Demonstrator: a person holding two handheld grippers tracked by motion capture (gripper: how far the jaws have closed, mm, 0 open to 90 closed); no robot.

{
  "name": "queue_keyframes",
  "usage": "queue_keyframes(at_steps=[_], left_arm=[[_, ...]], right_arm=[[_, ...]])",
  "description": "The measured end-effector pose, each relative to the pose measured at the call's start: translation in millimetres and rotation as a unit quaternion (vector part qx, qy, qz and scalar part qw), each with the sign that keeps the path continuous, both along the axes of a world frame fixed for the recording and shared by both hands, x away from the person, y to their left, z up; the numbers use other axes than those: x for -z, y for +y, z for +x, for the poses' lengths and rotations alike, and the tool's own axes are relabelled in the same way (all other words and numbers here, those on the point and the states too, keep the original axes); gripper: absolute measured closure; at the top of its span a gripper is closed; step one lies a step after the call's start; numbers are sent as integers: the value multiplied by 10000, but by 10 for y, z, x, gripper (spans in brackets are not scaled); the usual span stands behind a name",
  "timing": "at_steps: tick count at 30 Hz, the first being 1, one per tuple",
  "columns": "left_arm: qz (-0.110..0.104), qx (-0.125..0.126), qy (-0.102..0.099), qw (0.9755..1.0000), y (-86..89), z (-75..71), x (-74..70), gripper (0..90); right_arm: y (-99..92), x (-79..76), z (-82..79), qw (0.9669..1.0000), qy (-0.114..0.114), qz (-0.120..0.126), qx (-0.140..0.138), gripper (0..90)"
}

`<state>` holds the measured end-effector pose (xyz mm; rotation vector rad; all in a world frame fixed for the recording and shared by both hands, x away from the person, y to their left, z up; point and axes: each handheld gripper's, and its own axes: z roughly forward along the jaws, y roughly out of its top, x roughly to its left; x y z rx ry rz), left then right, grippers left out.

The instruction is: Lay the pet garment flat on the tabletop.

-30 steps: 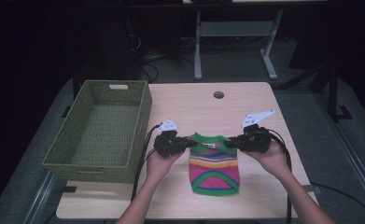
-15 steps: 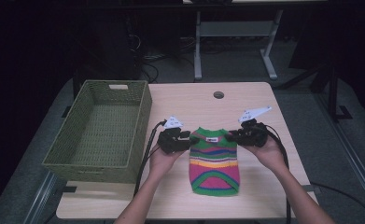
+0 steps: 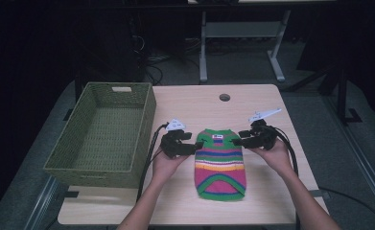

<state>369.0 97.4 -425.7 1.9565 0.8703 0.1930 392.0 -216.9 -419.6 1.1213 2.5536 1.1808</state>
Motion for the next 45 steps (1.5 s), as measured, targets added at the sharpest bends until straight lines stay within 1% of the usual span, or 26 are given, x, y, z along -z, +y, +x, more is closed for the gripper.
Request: queue_keyframes(at_steps=[2,4,5,6,7,10,11,14,17,18,20,22,26,31,32,34,38,45], left_arm=[[-30,11,-9,10000,-5,-6,-8,334],[-41,48,22,10000,3,-10,-14,333],[-30,57,29,10000,6,-13,-14,334],[-30,70,27,10000,11,-16,-12,333],[-76,60,41,9999,17,-23,-7,332],[-86,51,46,9999,48,-27,9,324],[-124,43,85,9999,55,-31,16,318],[-193,57,144,9997,72,-43,32,310],[-160,89,136,9997,76,-63,41,307],[-157,93,140,9997,80,-67,41,305],[-181,99,158,9997,88,-77,40,303],[-206,142,188,9995,95,-86,37,293],[-279,167,201,9993,106,-103,17,274],[-252,184,172,9994,107,-129,-6,257],[-235,186,173,9994,110,-133,-9,257],[-281,185,203,9992,117,-147,-10,257],[-221,207,198,9993,138,-179,4,255],[-200,148,250,9994,165,-218,42,242]], right_arm=[[-7,19,-2,9999,135,18,-9,462],[-21,31,-2,9999,137,24,-26,453],[-33,39,4,9999,126,60,-66,451],[-39,45,5,9997,180,148,-82,451],[-45,53,9,9995,215,191,-111,446],[-48,84,0,9993,255,195,-176,429],[-58,95,0,9992,259,183,-227,418],[-78,112,-22,9987,308,278,-302,399],[-120,132,-52,9982,362,355,-335,390],[-142,139,-57,9980,379,344,-383,380],[-173,145,-63,9976,455,356,-384,375],[-211,156,-75,9977,450,372,-351,369],[-280,181,-103,9974,514,407,-307,360],[-336,184,-150,9974,454,470,-317,351],[-342,185,-153,9973,473,460,-324,346],[-358,179,-168,9971,498,475,-335,345],[-396,159,-201,9971,412,511,-375,344],[-453,163,-263,9971,444,532,-318,339]])
